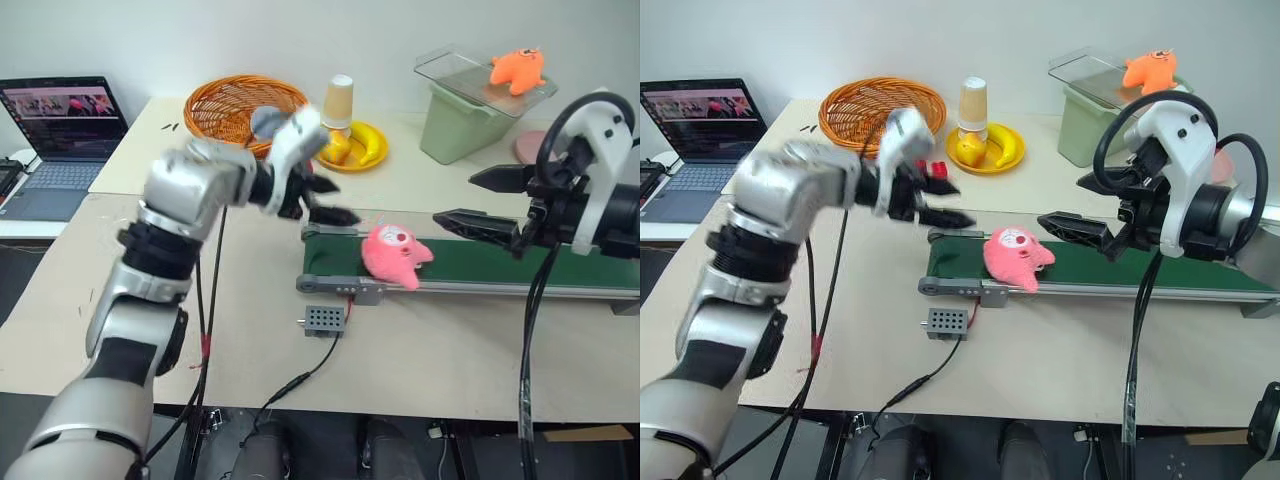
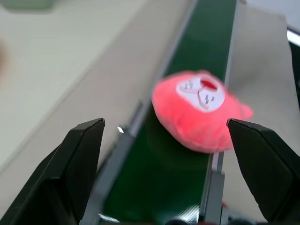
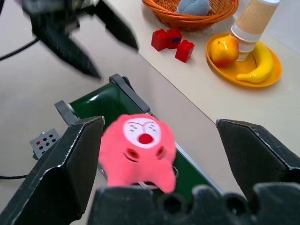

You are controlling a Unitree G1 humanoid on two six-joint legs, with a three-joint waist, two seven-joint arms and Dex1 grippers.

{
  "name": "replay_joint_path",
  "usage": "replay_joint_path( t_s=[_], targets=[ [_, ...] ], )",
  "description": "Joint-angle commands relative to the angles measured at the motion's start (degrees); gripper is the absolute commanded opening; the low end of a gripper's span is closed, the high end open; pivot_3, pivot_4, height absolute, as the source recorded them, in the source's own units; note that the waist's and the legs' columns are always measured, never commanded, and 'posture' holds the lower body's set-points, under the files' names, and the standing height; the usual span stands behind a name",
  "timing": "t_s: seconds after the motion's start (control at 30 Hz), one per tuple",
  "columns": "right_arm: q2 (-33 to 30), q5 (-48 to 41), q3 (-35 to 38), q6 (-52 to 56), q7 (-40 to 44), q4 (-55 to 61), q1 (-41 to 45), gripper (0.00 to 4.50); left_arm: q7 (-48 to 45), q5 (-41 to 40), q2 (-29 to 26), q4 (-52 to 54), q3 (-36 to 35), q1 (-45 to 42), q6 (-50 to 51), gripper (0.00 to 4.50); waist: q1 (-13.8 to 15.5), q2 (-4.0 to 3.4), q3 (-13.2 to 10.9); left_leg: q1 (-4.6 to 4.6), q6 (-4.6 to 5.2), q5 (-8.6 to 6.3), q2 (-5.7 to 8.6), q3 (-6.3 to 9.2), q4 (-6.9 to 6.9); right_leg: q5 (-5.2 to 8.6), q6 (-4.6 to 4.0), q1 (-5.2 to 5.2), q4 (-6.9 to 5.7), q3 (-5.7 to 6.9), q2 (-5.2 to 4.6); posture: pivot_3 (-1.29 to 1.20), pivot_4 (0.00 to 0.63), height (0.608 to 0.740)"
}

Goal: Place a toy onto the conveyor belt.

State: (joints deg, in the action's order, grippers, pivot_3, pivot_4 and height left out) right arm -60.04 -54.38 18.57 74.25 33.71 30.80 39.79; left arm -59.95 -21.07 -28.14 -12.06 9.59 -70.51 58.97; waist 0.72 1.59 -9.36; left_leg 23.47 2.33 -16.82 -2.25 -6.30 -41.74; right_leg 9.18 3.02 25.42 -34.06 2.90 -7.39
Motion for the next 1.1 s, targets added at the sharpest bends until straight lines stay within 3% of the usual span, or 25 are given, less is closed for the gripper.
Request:
replay_joint_path(
  t_s=[0.03, 0.23, 0.47, 0.6, 0.83, 1.1],
  targets=[
    [-1.55, -0.02, 1.11, -1.92, 0.80, 0.09, 0.43, 4.50, 1.39, -1.59, -1.40, -0.59, -3.91, -2.84, 1.14, 4.47, -0.04, -0.01, 0.00, -0.04, -0.02, 0.01, 0.00, 0.01, 0.00, 0.01, 0.01, -0.02, 0.00, -0.03, 0.00, 0.00, 0.150, 0.739],
    [-3.74, -0.45, 1.07, -1.90, 3.00, -0.48, 0.82, 4.50, 3.79, -3.15, -3.48, 1.57, -7.70, -1.84, 1.67, 4.47, -0.07, 0.00, 0.00, -0.07, -0.08, 0.05, 0.00, -0.04, 0.00, 0.01, 0.04, -0.02, -0.04, -0.04, 0.00, 0.00, 0.150, 0.739],
    [-8.80, 0.27, 3.58, -4.17, 9.49, -2.64, -3.66, 4.50, 2.03, -7.33, -8.46, 12.47, -13.05, 9.38, -1.92, 4.47, -0.15, -0.01, 0.00, -0.12, -0.25, 0.14, -0.02, -0.03, 0.01, 0.01, 0.04, -0.04, -0.02, -0.08, 0.00, 0.00, 0.150, 0.739],
    [-7.42, 1.68, 5.16, -6.77, 8.41, -6.16, -4.70, 4.50, 5.04, -8.38, -7.86, 16.62, -16.18, 14.81, -5.63, 4.47, 0.01, 0.01, -0.01, -0.12, -0.26, 0.14, 0.03, -0.05, -0.06, -0.02, 0.08, -0.07, -0.01, -0.15, 0.00, 0.00, 0.150, 0.739],
    [2.14, 6.02, 7.25, -16.37, 5.24, -6.93, -11.87, 4.50, 11.14, -7.88, -8.69, 24.69, -18.77, 26.08, -8.67, 4.47, -0.04, 0.03, 0.01, -0.22, -0.27, 0.15, 0.09, -0.07, -0.05, -0.03, 0.11, -0.20, -0.02, -0.22, 0.00, 0.00, 0.150, 0.739],
    [0.60, 8.13, 7.07, -16.89, 5.82, -7.16, -15.46, 4.50, 15.18, -10.76, -7.60, 28.64, -20.37, 30.34, -8.83, 4.47, 0.01, 0.03, 0.01, -0.22, -0.28, 0.16, 0.11, -0.07, -0.04, -0.04, 0.12, -0.24, 0.00, -0.20, 0.00, 0.00, 0.150, 0.739]
  ],
)
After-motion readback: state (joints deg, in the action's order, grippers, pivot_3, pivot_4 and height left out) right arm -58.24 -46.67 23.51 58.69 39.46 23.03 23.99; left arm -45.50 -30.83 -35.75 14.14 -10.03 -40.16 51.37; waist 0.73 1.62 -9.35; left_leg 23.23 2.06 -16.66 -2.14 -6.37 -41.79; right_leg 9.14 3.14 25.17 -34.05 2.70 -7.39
